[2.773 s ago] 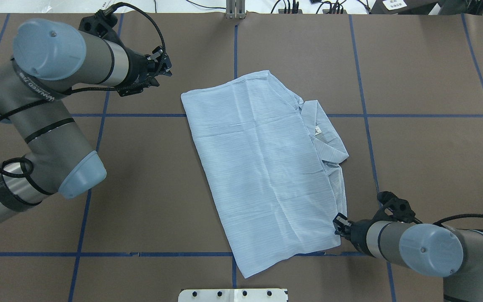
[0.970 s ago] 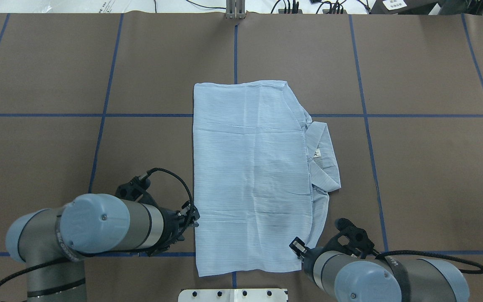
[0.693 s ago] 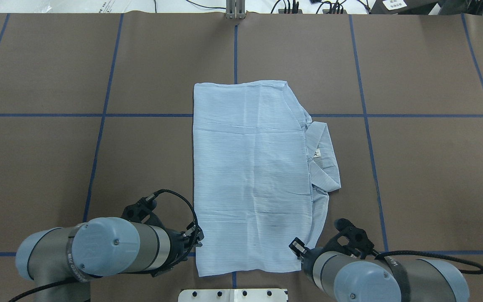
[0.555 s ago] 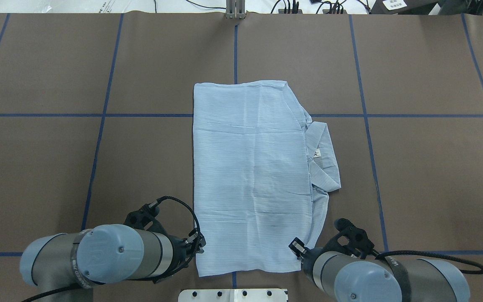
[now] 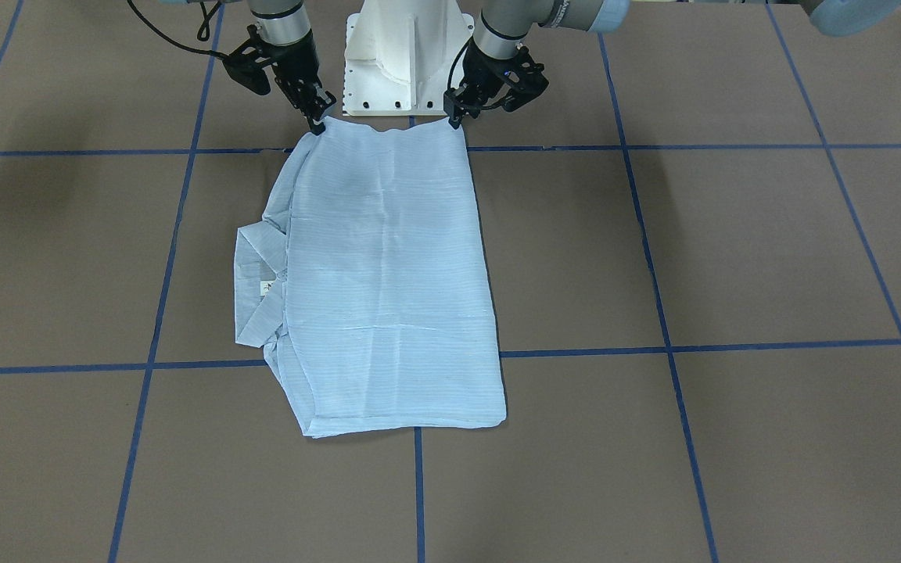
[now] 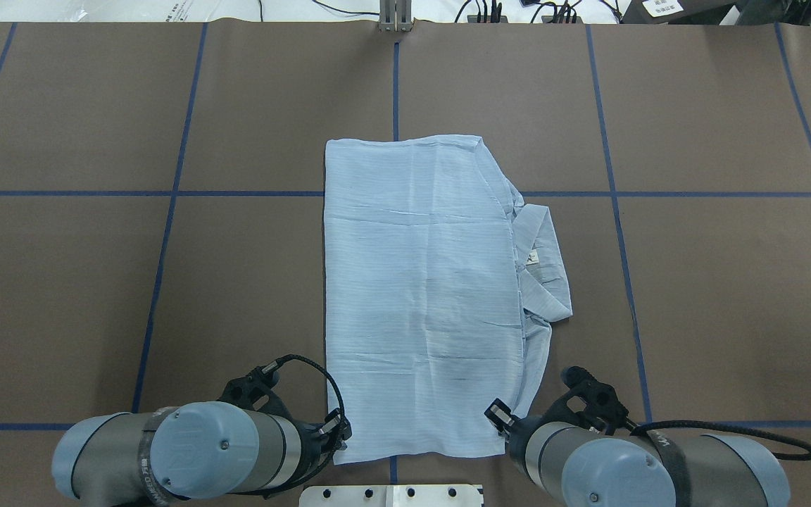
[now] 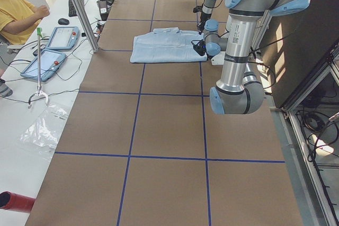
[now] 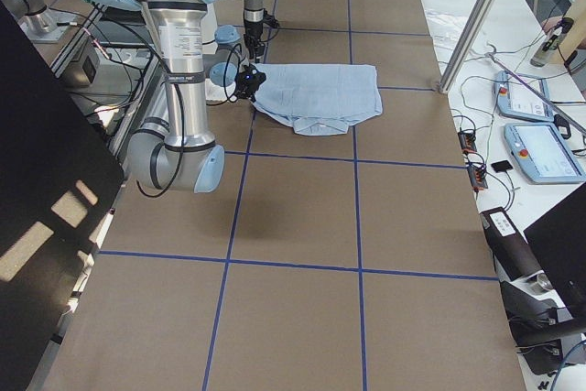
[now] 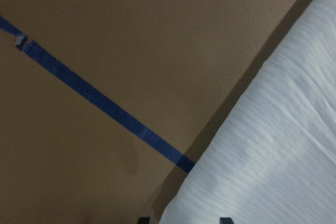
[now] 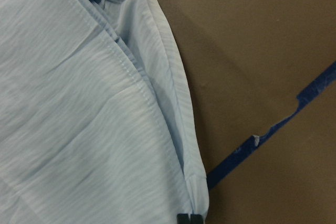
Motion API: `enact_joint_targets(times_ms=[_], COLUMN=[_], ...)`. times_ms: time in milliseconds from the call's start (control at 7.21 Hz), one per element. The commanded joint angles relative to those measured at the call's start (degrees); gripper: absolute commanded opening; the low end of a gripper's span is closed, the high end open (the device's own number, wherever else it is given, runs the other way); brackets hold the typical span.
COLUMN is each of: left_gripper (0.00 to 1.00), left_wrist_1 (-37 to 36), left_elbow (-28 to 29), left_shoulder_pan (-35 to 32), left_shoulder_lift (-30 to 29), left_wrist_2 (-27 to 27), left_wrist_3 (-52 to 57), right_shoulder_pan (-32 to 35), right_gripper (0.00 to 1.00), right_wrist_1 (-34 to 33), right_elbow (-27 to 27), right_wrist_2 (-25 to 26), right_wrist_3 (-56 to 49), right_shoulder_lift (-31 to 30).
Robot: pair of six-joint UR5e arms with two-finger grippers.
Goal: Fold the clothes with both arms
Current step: 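Grasp both near corners of the shirt with both grippers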
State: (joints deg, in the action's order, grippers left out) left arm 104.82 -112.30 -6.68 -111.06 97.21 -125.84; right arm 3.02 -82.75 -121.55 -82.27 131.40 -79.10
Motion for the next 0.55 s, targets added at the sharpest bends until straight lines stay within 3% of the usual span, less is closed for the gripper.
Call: enact_joint_targets(times_ms=[0, 416], left_gripper=[0.53, 0.52], left_wrist_1=[0.03, 0.12], left_elbow=[0.76, 1.91], left_shoulder_pan=[0.35, 0.52], left_shoulder_lift=[-0.73, -1.53], left_wrist_2=[0.00, 0.00], left_wrist_3=[0.07, 0.16], right_shoulder_pan=[0.05, -0.03], right_gripper=[0.00, 0.00], right_wrist_1=[-0.04, -0.04], right_elbow=[-0.01, -0.01], right_wrist_2=[0.00, 0.00], right_wrist_3=[0.00, 0.00], right_shoulder_lift=[0.00, 0.00])
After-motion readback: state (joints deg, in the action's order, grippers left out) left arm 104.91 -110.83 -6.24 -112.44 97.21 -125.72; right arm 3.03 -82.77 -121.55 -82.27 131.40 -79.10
